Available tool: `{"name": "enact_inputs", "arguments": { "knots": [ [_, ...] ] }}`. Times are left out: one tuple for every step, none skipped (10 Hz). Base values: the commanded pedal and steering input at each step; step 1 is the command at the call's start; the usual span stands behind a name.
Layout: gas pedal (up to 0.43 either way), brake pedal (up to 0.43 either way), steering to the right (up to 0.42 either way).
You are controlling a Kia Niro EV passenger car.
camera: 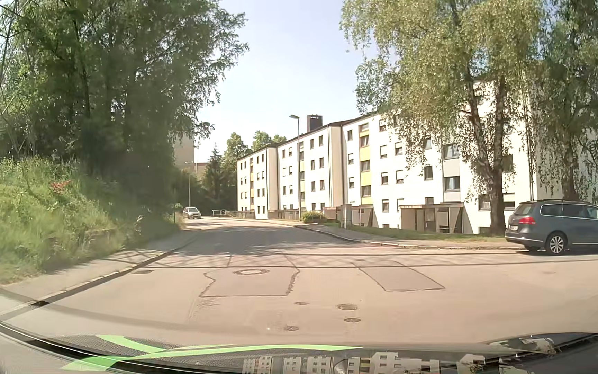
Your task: Follow the waypoints while adhering to traffic rules and regulations
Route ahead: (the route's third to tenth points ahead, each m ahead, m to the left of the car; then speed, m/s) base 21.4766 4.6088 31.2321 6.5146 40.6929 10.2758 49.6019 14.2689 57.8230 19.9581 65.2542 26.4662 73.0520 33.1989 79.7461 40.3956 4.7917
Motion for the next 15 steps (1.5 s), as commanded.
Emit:
{"name": "enact_inputs", "arguments": {
  "knots": [
    [0.000,0.067,-0.010],
    [0.000,0.061,-0.012],
    [0.000,0.049,-0.014],
    [0.000,0.012,-0.015],
    [0.000,0.000,-0.015],
    [0.000,0.000,-0.017],
    [0.000,0.000,-0.020],
    [0.000,0.000,-0.021],
    [0.000,0.000,-0.021],
    [0.000,0.000,-0.021],
    [0.000,0.000,-0.021],
    [0.000,0.000,-0.024],
    [0.000,0.000,-0.029],
    [0.000,0.000,-0.031],
    [0.000,0.000,-0.031]
  ]
}}
